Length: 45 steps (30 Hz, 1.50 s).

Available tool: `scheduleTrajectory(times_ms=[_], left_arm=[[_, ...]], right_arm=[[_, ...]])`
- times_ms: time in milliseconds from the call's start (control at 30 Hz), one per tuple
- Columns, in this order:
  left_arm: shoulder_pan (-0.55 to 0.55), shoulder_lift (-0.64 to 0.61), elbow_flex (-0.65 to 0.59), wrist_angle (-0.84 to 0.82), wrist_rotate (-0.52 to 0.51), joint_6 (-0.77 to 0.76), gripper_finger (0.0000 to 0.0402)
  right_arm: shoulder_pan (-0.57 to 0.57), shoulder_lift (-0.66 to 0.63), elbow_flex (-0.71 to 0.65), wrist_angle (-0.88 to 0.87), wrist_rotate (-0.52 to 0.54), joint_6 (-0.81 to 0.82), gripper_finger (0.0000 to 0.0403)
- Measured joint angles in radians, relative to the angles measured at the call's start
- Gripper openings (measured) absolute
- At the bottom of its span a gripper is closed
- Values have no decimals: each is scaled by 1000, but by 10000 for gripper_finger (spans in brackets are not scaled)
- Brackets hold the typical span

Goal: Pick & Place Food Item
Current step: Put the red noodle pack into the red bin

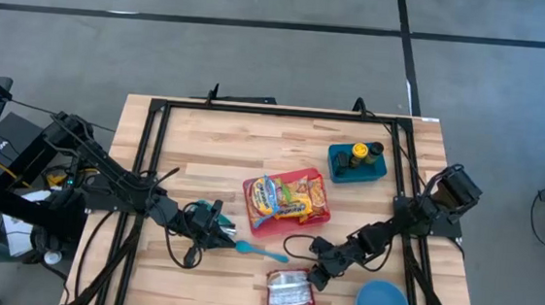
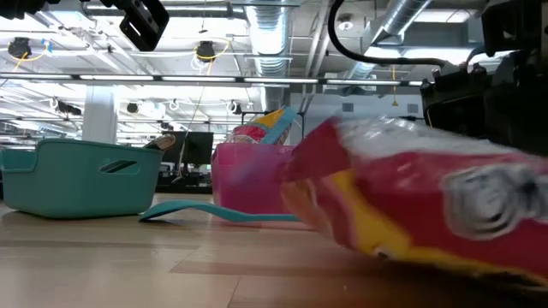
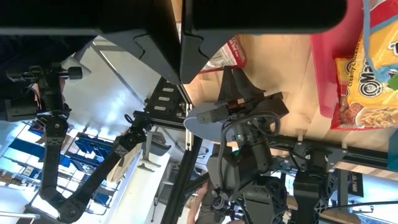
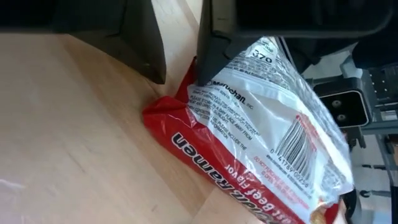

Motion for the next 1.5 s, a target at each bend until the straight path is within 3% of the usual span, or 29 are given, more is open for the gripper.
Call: scheduleTrajectory(times_ms=[333,1067,1500], left_arm=[[0,0,0,0,0,0,0],[0,0,0,0,0,0,0],[0,0,0,0,0,0,0]], right_arm=[[-1,0,-1,-7,8,-34,5],[-1,0,-1,35,8,-131,1],[0,-92,-2,36,53,-226,0]])
